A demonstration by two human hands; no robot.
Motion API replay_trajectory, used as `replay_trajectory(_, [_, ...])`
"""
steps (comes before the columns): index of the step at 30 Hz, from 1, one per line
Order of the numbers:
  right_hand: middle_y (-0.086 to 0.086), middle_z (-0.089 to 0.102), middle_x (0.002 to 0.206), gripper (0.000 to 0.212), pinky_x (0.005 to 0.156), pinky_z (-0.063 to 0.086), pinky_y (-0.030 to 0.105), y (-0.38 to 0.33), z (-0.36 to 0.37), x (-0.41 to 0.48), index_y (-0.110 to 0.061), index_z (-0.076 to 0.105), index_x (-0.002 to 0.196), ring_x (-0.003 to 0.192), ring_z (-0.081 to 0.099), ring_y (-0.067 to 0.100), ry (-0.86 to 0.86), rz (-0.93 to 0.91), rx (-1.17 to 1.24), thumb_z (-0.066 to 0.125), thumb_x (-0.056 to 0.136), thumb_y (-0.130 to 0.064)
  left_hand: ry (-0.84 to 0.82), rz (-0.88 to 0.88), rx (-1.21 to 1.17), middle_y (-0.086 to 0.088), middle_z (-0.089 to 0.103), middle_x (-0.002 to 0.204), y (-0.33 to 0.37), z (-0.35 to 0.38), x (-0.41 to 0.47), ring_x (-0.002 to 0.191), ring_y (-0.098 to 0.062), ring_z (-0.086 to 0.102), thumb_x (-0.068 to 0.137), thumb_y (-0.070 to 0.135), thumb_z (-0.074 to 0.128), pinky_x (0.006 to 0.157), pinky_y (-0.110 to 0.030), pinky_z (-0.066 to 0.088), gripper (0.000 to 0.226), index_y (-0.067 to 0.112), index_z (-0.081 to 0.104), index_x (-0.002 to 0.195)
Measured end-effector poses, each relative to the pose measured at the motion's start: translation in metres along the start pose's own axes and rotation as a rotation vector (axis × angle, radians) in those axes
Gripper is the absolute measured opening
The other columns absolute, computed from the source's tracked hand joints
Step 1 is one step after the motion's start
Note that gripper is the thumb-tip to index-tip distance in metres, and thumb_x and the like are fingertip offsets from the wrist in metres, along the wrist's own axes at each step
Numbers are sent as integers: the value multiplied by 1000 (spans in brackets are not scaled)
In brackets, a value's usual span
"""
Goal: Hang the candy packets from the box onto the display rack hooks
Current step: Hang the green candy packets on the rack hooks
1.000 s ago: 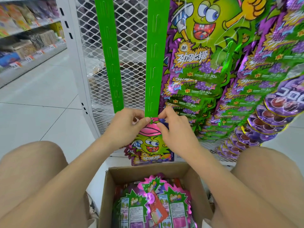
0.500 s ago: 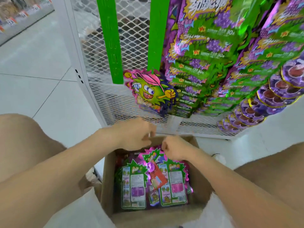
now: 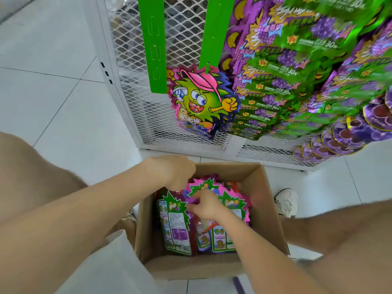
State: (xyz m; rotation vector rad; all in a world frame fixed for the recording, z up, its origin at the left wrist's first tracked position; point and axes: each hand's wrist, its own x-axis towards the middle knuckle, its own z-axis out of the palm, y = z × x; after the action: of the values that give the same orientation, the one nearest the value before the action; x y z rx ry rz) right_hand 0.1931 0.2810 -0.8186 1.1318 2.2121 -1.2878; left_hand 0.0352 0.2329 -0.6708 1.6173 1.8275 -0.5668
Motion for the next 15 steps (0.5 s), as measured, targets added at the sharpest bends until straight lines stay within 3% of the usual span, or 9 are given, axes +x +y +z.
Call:
replay_trajectory(3, [4,52,57,24,58,41,31,-25,-36,-14,-10,62,65,53,49,17,47,-73,95,71,82,-25,31,-119,-112,-21,66,130,-1,-9,-9,120,-39,63,110,17,39,99,-39,53,36,1,67,125])
replay_trajectory(5, [7,58,60,18,61,52,39,-42,-65,-29,-12,63,69,54,58,20,108,-122,228,71,79,-25,73,-194,-235,-21,66,120,3,-19,-17,121,-42,64,116,35,30,93,-36,53,50,2,62,135])
replay_trajectory(7, [13,68,66,20,67,59,46,-56,-89,-48,-9,63,74,58,65,26,142,-176,283,71,80,-27,97,-284,-599,-19,66,99,3,-23,-20,95,-42,76,110,56,35,81,-39,62,64,2,55,138])
replay_trajectory(8, [17,72,69,23,69,61,51,-63,-98,-58,-7,64,76,60,69,31,156,-214,271,71,79,-28,123,-310,-837,-22,67,100,2,-21,-18,81,-40,78,107,58,44,79,-44,65,65,0,52,136])
replay_trajectory(10, [19,74,74,18,71,61,58,-74,-107,-79,-9,69,78,66,74,34,149,-297,229,72,81,-26,215,-264,-1164,-33,65,105,3,-18,-13,74,-37,76,104,31,58,77,-55,66,45,-8,54,125])
replay_trajectory(12, [11,75,76,18,73,62,52,-82,-113,-99,-13,73,78,67,72,20,106,-395,118,77,85,-29,304,-204,-1258,-24,60,98,7,-17,-13,75,-31,69,100,1,52,70,-49,65,21,0,54,121])
replay_trajectory(15, [-6,79,84,26,82,61,33,-86,-136,-122,-21,81,91,80,74,7,109,-449,-5,79,87,-47,450,-96,-1015,-7,57,102,13,-24,-29,77,-17,59,101,2,55,61,-25,52,49,21,29,138])
